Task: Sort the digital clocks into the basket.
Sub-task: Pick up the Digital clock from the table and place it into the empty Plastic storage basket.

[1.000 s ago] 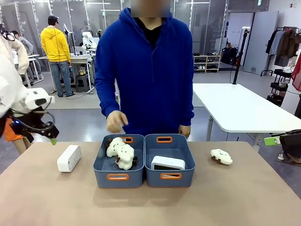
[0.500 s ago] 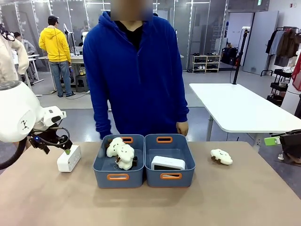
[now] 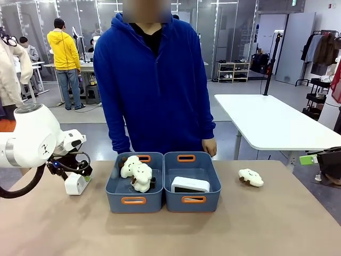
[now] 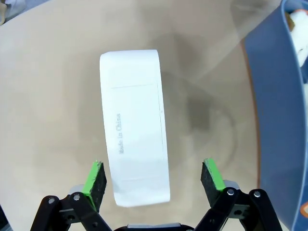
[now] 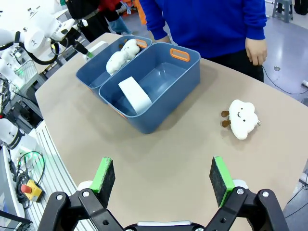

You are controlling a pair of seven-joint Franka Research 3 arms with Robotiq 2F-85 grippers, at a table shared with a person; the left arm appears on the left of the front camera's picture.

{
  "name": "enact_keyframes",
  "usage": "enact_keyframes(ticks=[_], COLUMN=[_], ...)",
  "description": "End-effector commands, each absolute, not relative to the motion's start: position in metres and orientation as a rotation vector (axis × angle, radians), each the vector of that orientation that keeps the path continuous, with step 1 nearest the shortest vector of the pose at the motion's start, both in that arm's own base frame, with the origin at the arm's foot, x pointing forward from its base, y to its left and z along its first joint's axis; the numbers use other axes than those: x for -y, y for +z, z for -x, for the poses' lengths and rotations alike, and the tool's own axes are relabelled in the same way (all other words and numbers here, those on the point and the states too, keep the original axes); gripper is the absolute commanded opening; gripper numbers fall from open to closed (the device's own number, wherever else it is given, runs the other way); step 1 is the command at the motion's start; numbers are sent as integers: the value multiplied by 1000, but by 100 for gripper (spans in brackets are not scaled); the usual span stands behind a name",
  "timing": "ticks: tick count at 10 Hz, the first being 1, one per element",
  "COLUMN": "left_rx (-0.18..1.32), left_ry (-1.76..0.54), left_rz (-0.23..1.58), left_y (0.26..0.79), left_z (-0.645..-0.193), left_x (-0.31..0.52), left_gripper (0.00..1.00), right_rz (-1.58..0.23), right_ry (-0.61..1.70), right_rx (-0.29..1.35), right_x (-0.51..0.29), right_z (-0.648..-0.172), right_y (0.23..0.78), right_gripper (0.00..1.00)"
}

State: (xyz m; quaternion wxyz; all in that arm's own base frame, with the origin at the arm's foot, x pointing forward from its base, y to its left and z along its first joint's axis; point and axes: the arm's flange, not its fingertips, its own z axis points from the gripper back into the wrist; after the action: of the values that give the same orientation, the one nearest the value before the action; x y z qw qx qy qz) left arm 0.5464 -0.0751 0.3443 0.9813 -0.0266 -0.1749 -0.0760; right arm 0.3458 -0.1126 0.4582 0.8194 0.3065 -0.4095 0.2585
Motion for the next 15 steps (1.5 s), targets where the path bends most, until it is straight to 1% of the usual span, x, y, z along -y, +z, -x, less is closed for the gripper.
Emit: enact_keyframes(ticks=[1,2,3,4,5,7,8,9,10,12,13,14,15], left_rx=[399,387,387,383,383,366,353,344,332,341,322,290,309], left_ry=[-116,-106,-110,-109,-112,-91,-90,-78,-83,-199,-292,-432,-447], left_rz=[23,34,32,32,30,25,46,49,97,165,205,226,227], left_y=[331,326,325,327,329,330,334,337,352,397,422,447,463], left_z=[-555,-556,-556,-555,-556,-553,-549,-546,-536,-496,-472,-445,-430], left_x=[77,75,74,73,75,70,68,66,62,41,25,5,-8], left_gripper=[100,100,58,40,0,0,15,14,14,14,14,14,14], right_rz=[-651,-651,-651,-651,-651,-651,-651,-651,-651,-651,-651,-651,-651], right_ry=[550,550,550,550,550,550,550,550,550,550,550,550,550], right_rx=[874,874,874,874,874,874,874,874,874,874,874,874,874], right_x=[113,113,113,113,113,113,113,113,113,113,113,113,113], right_z=[-347,-347,-347,-347,-347,-347,-347,-347,-347,-347,-347,-347,-347], right_y=[458,458,458,458,458,458,458,458,458,458,458,458,458], right_gripper=[100,100,100,100,100,100,100,100,100,100,100,100,100])
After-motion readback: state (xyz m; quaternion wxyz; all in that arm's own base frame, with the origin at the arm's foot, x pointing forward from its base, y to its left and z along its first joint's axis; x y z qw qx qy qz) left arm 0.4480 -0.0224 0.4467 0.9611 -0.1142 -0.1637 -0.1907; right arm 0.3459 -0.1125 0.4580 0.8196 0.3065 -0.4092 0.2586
